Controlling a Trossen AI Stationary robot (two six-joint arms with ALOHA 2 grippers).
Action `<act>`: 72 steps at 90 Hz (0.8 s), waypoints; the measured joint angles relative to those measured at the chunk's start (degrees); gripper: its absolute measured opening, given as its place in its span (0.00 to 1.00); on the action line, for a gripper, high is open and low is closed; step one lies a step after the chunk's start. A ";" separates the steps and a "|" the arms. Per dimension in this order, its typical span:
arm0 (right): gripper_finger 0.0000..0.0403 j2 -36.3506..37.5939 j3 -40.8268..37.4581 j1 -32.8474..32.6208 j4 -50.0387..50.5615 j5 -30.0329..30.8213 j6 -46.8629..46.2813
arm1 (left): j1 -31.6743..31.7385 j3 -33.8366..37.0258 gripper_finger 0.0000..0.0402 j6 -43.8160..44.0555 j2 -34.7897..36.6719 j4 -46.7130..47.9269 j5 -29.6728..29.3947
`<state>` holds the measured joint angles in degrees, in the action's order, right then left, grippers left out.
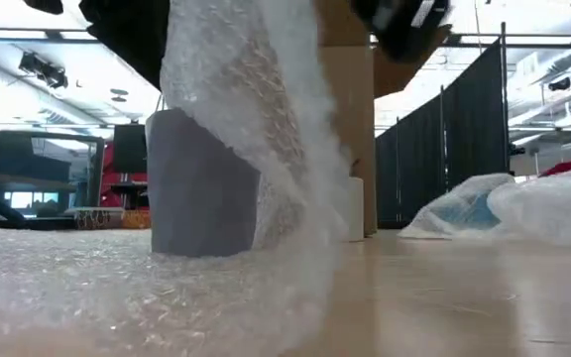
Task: Wrap mug
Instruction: Wrap the blue cup with the transparent bubble wrap
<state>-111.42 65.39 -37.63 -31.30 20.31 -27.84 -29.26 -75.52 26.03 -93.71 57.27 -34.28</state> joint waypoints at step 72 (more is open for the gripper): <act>0.45 0.98 18.21 -5.42 21.26 19.12 34.27 | 0.00 -0.01 0.00 1.56 0.00 0.03 -1.70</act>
<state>-110.43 83.59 -43.05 -10.04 39.43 6.43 -29.26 -75.53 27.59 -93.71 57.30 -35.98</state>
